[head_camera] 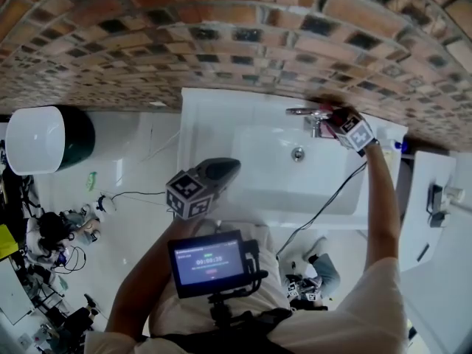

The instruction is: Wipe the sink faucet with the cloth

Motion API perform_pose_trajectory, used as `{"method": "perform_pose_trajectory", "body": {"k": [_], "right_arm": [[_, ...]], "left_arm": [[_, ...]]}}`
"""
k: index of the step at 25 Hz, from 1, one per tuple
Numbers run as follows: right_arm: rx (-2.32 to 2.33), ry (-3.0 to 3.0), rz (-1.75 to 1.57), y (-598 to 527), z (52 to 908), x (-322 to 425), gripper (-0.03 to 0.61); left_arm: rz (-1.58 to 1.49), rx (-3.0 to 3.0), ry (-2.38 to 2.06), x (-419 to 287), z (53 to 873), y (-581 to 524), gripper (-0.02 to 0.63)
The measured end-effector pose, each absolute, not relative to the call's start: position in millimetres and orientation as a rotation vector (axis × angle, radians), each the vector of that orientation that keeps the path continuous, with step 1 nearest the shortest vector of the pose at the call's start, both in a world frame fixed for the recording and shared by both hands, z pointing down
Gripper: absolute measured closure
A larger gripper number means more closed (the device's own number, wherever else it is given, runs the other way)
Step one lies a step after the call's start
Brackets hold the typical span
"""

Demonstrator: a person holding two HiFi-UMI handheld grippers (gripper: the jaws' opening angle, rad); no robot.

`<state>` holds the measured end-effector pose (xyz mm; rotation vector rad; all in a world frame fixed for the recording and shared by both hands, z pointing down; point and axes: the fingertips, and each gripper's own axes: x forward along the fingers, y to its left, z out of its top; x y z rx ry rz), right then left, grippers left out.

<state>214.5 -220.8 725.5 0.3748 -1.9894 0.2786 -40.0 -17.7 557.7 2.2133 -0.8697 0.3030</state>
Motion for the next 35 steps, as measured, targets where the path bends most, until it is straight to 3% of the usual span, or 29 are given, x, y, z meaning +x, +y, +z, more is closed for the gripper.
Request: {"method": "perform_pose_trajectory", "body": {"k": [23, 35], "right_arm": [[0.573, -2.396, 0.189, -202, 544, 167, 0.474], [0.639, -2.438, 0.235, -198, 518, 108, 0.474]], "left_arm": [[0.281, 2.231, -0.858, -41, 554, -21, 0.614], [0.283, 2.243, -0.839, -44, 550, -22, 0.614]]}}
